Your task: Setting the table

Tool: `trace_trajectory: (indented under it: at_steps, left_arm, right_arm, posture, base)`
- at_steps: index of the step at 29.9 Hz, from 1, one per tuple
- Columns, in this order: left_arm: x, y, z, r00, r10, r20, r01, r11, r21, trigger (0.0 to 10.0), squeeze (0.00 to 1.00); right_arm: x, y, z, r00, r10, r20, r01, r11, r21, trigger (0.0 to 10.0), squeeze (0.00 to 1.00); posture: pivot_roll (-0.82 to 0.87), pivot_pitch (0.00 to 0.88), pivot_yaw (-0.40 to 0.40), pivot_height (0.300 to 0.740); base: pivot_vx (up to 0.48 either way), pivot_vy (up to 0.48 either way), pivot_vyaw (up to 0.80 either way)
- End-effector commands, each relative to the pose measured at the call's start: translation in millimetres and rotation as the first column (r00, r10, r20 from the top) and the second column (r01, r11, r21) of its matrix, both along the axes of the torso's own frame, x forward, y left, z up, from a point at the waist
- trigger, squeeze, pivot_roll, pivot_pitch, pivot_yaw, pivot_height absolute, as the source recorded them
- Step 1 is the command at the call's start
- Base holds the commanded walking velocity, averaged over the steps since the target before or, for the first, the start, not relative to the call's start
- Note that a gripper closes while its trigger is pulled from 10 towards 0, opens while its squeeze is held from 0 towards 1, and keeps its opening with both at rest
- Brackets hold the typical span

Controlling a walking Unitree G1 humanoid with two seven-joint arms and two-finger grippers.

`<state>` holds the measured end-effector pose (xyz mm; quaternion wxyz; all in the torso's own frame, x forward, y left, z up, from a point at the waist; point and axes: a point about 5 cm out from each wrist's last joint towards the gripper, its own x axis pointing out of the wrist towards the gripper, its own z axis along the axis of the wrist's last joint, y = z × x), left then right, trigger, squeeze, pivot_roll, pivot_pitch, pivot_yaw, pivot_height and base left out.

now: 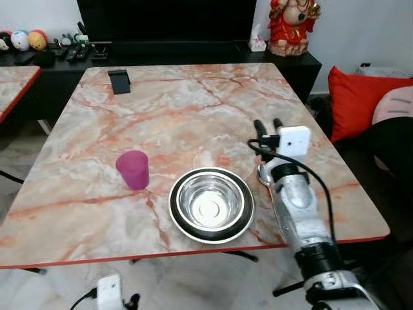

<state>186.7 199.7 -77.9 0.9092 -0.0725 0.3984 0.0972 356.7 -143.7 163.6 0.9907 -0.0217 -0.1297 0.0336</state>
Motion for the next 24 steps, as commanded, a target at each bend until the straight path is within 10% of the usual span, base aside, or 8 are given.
trace_trajectory:
  at_steps: [1,24]
  left_arm:
    - [-2.9,-2.5,-3,0.999,-0.013,-0.034,0.013,1.000,0.005,10.0,0.00]
    - [-3.0,11.7,0,0.994,-0.099,-0.046,0.101,0.994,0.044,10.0,0.00]
  right_arm:
    - [0.1,-3.4,-2,1.000,-0.017,0.001,0.017,1.000,0.002,10.0,0.00]
    - [-2.5,10.3,4,1.000,0.010,0.022,-0.011,0.999,0.037,10.0,0.00]
  posture:
    - [-0.06,0.000,0.049,0.740]
    - [-0.10,0.000,0.030,0.740]
  base:
    - [0.000,0.000,0.00]
    - [0.000,0.000,0.00]
